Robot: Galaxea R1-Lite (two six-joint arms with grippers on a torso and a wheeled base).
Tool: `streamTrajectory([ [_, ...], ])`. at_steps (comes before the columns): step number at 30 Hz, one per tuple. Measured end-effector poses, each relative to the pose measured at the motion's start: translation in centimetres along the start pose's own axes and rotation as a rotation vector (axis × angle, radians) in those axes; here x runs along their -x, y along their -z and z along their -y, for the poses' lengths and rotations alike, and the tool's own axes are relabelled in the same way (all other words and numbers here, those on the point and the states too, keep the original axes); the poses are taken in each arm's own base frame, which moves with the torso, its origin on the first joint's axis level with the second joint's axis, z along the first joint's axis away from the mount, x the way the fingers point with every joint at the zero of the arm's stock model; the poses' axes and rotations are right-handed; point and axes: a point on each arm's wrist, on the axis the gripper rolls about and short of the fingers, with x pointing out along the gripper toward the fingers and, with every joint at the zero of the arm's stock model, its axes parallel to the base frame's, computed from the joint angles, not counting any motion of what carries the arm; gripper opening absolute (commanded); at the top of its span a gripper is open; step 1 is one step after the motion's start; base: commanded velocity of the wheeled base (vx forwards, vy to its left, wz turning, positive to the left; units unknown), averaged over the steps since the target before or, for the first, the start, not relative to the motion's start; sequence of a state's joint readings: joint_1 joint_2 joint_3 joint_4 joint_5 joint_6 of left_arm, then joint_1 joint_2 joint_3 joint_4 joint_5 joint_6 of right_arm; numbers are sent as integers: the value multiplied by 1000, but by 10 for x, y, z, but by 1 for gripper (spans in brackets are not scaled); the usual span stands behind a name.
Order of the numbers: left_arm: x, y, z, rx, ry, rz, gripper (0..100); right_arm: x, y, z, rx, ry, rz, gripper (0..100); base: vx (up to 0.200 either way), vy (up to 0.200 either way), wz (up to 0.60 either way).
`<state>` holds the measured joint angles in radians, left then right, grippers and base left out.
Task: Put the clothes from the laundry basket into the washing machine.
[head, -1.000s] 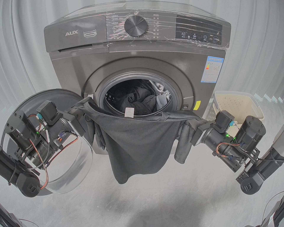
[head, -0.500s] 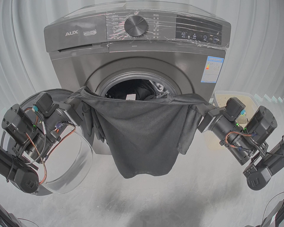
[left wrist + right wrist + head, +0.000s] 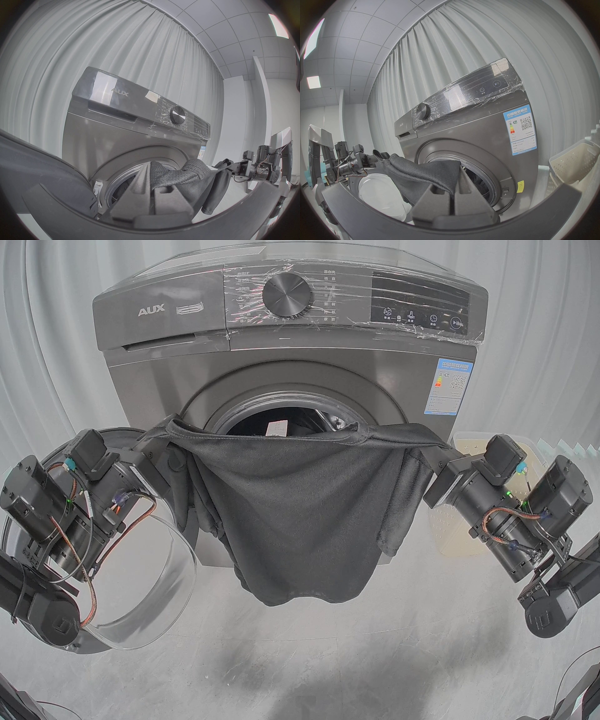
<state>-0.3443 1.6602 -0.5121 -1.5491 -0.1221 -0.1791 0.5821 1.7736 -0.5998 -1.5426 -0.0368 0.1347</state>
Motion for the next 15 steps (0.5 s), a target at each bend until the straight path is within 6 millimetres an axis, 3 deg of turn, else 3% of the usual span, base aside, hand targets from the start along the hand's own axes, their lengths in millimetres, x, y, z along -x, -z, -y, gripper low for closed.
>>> streamTrajectory([
  [15, 1, 3, 0, 2, 0, -13, 0, 1, 1, 0, 0, 0, -3, 0, 0, 0, 0],
])
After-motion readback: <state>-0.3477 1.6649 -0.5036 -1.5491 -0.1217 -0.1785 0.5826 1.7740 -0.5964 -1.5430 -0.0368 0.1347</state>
